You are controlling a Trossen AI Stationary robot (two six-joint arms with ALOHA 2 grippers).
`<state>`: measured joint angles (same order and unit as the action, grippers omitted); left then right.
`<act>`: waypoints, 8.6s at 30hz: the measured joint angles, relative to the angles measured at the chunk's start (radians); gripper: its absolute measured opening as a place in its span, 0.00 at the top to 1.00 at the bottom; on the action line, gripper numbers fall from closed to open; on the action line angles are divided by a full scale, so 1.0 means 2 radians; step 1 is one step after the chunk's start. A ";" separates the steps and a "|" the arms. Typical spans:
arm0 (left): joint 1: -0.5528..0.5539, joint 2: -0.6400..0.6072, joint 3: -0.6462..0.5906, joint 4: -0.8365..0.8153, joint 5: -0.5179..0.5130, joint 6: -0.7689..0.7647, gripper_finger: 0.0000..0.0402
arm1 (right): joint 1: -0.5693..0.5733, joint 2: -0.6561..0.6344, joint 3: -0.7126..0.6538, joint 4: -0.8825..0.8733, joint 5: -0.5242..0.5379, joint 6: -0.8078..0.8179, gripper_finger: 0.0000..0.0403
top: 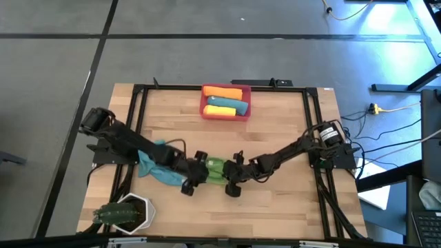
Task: Roll microfiber towels into tight, uniform cylinder then place into a basket
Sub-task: Roll the green microfiber cloth
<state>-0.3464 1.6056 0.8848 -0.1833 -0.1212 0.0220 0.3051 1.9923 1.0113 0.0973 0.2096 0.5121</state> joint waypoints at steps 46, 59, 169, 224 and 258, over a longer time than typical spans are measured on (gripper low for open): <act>-0.033 0.100 0.001 0.047 -0.152 0.031 0.98 | -0.010 -0.019 -0.005 -0.003 -0.025 -0.031 0.92; 0.004 0.092 0.002 0.048 -0.019 -0.044 1.00 | 0.005 -0.092 -0.004 -0.022 0.008 -0.070 0.70; 0.009 0.120 0.002 0.056 -0.220 0.047 0.69 | -0.038 0.005 -0.002 0.002 0.012 0.010 0.89; 0.170 0.082 -0.122 0.275 0.247 -0.219 0.97 | 0.025 -0.047 -0.001 0.053 0.059 -0.128 0.89; 0.179 0.040 -0.125 0.261 0.144 -0.071 0.53 | -0.040 0.007 0.000 0.051 0.036 -0.062 0.89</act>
<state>0.0123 1.6864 0.6357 0.3377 0.1667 -0.1191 0.2241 2.0071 1.0115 0.2003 0.2825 0.3872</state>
